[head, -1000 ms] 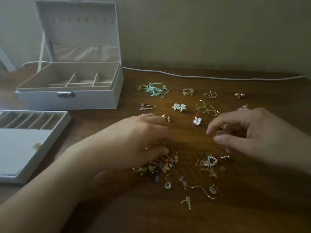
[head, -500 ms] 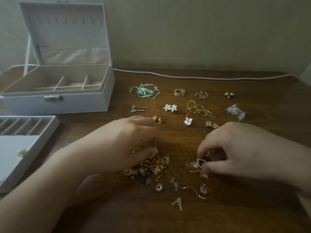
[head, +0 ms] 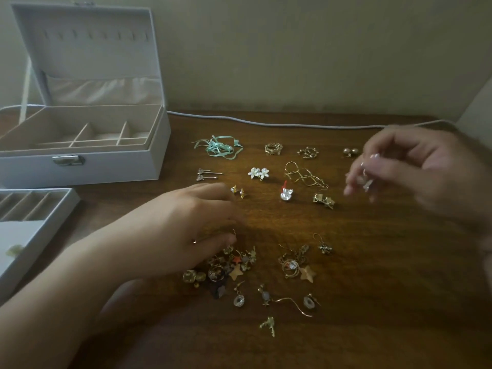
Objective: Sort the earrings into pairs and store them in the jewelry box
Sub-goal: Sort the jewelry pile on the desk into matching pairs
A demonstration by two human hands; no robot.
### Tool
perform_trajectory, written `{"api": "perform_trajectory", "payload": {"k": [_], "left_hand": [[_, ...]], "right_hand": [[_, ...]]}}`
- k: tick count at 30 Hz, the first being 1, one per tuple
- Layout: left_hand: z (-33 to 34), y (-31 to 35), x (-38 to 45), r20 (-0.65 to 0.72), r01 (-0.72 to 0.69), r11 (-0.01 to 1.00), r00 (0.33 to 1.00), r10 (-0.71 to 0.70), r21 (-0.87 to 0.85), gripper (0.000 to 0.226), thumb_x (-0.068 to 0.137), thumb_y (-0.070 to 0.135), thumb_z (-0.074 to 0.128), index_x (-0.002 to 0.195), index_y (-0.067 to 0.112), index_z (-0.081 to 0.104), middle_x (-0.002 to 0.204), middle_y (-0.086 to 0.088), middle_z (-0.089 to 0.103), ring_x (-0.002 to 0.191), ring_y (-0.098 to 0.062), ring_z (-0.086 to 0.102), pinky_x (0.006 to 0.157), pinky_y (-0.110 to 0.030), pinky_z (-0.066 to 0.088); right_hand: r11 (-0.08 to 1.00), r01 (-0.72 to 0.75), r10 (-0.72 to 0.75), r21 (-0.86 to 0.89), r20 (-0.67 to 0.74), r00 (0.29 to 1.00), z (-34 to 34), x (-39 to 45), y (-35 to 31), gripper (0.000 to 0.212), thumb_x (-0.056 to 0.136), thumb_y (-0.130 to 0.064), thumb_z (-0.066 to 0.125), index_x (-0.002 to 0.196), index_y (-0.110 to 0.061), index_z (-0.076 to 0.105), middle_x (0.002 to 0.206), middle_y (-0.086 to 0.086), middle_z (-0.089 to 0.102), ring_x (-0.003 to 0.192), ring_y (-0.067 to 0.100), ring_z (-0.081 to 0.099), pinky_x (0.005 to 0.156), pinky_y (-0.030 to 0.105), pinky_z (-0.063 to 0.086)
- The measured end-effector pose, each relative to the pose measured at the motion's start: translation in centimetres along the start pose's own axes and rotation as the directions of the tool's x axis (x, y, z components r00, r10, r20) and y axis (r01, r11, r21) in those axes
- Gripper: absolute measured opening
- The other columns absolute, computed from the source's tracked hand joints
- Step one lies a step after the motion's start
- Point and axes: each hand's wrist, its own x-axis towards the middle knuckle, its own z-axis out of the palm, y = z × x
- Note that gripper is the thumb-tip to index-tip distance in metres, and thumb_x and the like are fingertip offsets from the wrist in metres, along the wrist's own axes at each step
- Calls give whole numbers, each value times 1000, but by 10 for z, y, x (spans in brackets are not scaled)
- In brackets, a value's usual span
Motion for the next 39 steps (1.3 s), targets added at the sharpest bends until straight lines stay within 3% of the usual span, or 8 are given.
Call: {"api": "perform_trajectory", "payload": {"k": [5,8,11,24,29,34,36,39], "left_hand": [[5,-1,1,-4,-24,1000,1000,24,-6,27,92,46,53,115,37,63,111,23,51,102,1,56,80,-29,53],[8,-3,2,-4,-41,999,999,41,3,26,92,46,53,115,39,62,113,25,51,105,2,55,83,-26,51],[9,-4,2,-3,-38,999,999,38,4,26,92,48,52,116,41,61,115,25,51,107,1,55,84,-26,49],[12,-6,2,9,-43,999,999,43,12,26,92,51,51,115,44,60,113,27,51,106,2,56,84,-22,48],[12,-8,2,19,-48,999,999,48,9,28,93,53,49,117,43,59,112,26,53,105,0,56,84,-27,51],[13,-6,3,34,-54,998,998,53,36,26,95,48,47,117,41,61,112,24,51,105,-7,52,87,-27,47],[12,-7,3,29,-47,999,999,46,26,27,97,43,45,116,39,63,112,25,51,107,-7,51,89,-24,45],[8,-10,2,22,-16,1000,1000,16,7,30,97,39,41,117,38,64,111,25,52,108,-3,51,90,-20,43]], "right_hand": [[980,-184,195,75,-191,962,-17,6,35,5,91,-13,56,86,-10,57,81,18,71,76,34,72,52,31,55],[936,-319,301,-149,-134,944,-21,6,53,8,93,-11,58,87,-15,60,75,10,72,67,31,70,49,29,48],[836,-386,396,-390,-59,917,-20,4,59,9,91,-21,62,83,-26,63,68,-2,70,53,11,62,53,27,46],[737,-397,503,-547,52,863,-18,5,55,6,90,-22,63,87,-27,65,45,-16,56,41,0,44,53,20,37],[727,-401,518,-557,61,853,-22,4,56,4,92,-35,60,93,-35,64,49,-12,56,47,3,47,61,30,47],[759,-278,340,-589,-5,940,-23,2,41,4,89,-36,63,88,-37,67,57,-7,58,54,4,53,57,21,45],[815,-185,280,-549,94,955,-17,0,26,6,84,-31,71,84,-37,69,61,-9,60,57,2,53,55,15,41],[867,-94,292,-489,346,891,7,-2,8,12,79,-33,75,90,-36,69,69,-12,61,62,3,55,59,15,43]]}}
